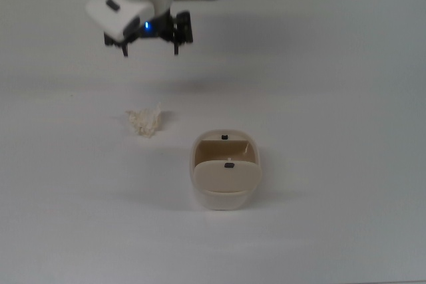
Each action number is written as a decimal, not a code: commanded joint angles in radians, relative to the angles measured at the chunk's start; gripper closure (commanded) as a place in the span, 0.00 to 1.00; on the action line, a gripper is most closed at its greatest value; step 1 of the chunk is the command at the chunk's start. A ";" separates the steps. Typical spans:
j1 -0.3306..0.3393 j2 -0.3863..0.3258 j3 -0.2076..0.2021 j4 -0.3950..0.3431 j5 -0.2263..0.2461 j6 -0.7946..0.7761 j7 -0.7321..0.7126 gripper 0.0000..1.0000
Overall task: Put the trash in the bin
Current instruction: 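Lower the gripper down onto the crumpled white paper ball, then close the gripper on the crumpled paper ball and lift it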
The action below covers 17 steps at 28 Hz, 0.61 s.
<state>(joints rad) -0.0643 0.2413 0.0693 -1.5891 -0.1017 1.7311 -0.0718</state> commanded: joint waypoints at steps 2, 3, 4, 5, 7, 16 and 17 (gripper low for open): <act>0.008 0.087 -0.002 -0.018 -0.042 0.096 -0.020 0.00; 0.008 0.098 -0.002 -0.018 -0.043 0.103 -0.019 0.00; 0.008 0.107 -0.002 -0.018 -0.043 0.116 -0.014 0.00; 0.008 0.114 -0.002 -0.018 -0.043 0.129 -0.013 0.00; 0.008 0.144 -0.002 -0.020 -0.043 0.162 -0.013 0.00; 0.006 0.204 -0.002 -0.018 -0.052 0.220 -0.025 0.18; 0.008 0.204 0.000 -0.018 -0.052 0.220 -0.028 0.25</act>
<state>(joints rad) -0.0615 0.4364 0.0700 -1.6054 -0.1396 1.9293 -0.0740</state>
